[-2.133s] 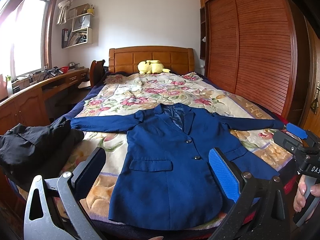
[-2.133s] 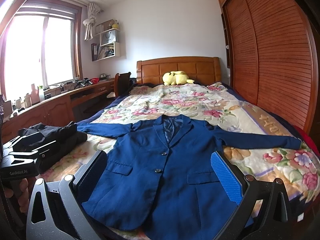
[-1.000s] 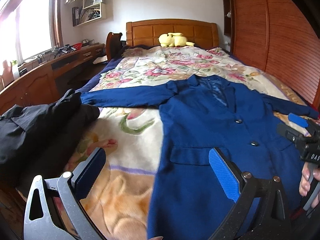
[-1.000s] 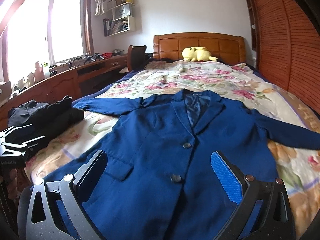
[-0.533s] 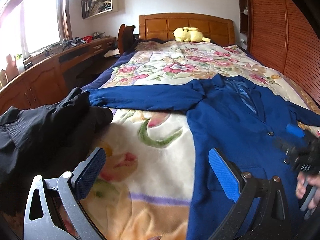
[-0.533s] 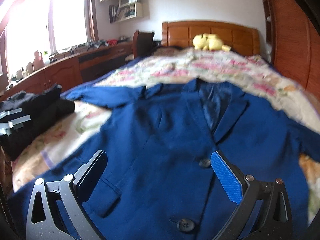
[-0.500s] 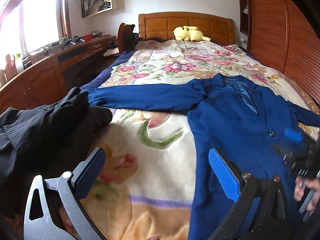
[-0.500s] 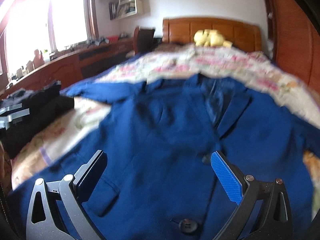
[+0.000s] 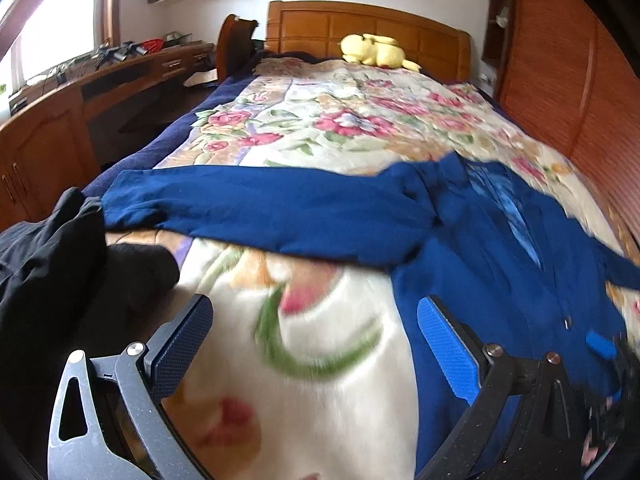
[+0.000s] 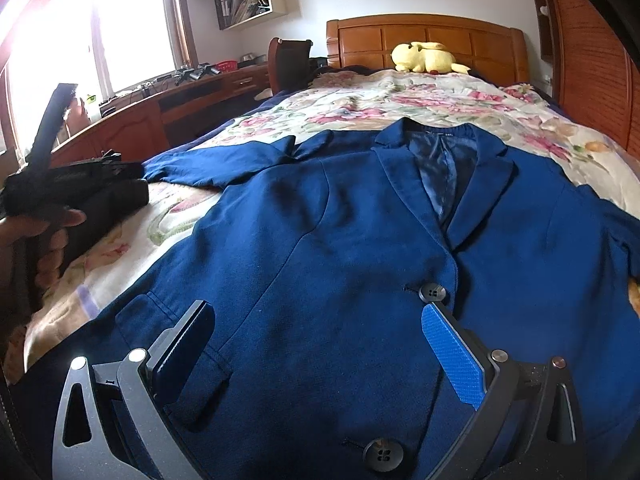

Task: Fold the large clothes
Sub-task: 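Move the left gripper to the jacket sleeve cuff and close on it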

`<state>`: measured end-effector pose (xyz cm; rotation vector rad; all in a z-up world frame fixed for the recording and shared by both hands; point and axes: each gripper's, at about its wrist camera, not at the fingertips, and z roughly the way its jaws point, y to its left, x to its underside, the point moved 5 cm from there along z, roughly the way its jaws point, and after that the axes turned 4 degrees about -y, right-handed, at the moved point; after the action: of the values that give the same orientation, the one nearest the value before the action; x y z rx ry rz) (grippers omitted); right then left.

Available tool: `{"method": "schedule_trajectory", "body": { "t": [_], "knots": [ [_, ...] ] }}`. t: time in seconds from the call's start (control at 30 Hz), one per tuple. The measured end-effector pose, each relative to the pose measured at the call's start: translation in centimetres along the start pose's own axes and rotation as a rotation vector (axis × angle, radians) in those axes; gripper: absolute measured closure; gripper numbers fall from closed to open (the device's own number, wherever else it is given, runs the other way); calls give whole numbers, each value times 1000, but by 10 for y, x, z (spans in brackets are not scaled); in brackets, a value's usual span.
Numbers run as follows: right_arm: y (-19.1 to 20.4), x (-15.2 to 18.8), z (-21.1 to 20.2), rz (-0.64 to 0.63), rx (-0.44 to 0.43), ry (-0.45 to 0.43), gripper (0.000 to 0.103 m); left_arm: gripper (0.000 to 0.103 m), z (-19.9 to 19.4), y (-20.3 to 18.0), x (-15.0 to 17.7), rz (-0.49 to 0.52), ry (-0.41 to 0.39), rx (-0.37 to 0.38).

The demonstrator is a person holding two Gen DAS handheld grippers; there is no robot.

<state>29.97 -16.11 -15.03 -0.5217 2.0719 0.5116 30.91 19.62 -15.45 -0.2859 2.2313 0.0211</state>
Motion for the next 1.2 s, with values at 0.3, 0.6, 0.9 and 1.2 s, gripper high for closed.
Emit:
{"method": "schedule_trajectory", "body": {
  "t": [0.3,0.6,0.9,1.2],
  "knots": [
    [2,-2,3,2,-4,10,0,23,63,24,-27,-96,57,0],
    [1,-1,5,15,-18,17,0,29,108,43,-27,-165,126,-43],
    [1,-1,6,20,-19,14,0,29,134,51,-18,-268,176,-29],
    [3,0,6,19,-19,13,0,97,140,50,-30,-252,189,-27]
  ]
}}
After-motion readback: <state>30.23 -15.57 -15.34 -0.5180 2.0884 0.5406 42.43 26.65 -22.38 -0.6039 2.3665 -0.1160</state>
